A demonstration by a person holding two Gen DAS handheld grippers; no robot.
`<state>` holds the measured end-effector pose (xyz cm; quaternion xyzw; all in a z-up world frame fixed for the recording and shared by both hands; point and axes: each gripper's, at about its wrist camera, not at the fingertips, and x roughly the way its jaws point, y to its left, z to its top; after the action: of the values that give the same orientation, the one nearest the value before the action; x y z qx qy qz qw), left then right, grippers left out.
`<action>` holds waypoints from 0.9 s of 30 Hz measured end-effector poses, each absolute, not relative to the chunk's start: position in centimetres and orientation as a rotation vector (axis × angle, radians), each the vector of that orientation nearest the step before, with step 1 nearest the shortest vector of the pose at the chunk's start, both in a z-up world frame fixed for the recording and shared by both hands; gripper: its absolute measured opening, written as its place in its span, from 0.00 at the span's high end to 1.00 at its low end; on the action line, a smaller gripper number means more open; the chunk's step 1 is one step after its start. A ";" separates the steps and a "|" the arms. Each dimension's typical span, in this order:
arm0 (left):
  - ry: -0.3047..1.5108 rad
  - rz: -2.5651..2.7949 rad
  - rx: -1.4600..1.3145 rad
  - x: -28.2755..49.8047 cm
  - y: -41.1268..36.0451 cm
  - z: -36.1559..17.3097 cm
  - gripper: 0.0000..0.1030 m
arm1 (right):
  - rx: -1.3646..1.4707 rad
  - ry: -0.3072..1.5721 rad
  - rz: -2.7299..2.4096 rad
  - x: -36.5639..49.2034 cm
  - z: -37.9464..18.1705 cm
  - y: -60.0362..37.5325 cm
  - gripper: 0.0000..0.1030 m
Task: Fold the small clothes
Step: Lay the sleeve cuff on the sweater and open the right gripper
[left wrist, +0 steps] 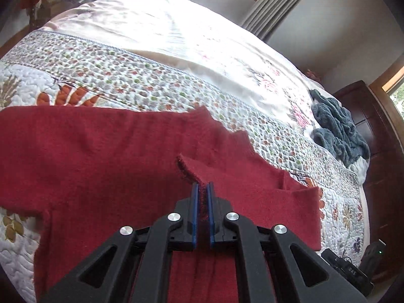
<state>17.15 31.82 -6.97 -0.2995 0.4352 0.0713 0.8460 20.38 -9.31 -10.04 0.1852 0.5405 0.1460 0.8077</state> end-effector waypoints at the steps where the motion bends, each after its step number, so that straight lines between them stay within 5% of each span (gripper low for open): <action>1: 0.915 0.172 -0.635 16.9 32.7 -7.2 0.94 | 0.391 1.169 0.305 20.8 -10.4 -8.9 0.68; 13: 1.015 0.300 -0.634 15.0 37.5 -13.7 0.94 | 0.273 1.268 0.245 23.5 -14.2 -5.1 0.70; 20: 1.031 0.324 -0.600 14.5 37.7 -13.5 0.85 | 0.207 1.287 0.251 23.5 -14.1 -4.5 0.70; 25: 0.927 0.310 -0.540 13.6 37.5 -8.7 0.59 | 0.174 1.197 0.310 22.3 -8.8 -3.0 0.64; 27: 0.934 0.266 -0.515 14.5 36.3 -7.9 0.58 | 0.160 1.186 0.351 22.3 -7.7 -1.6 0.60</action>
<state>14.46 36.29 -7.85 -0.2450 0.4438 0.1262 0.8527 22.26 -1.60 -7.66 0.0750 0.5552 0.1642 0.8119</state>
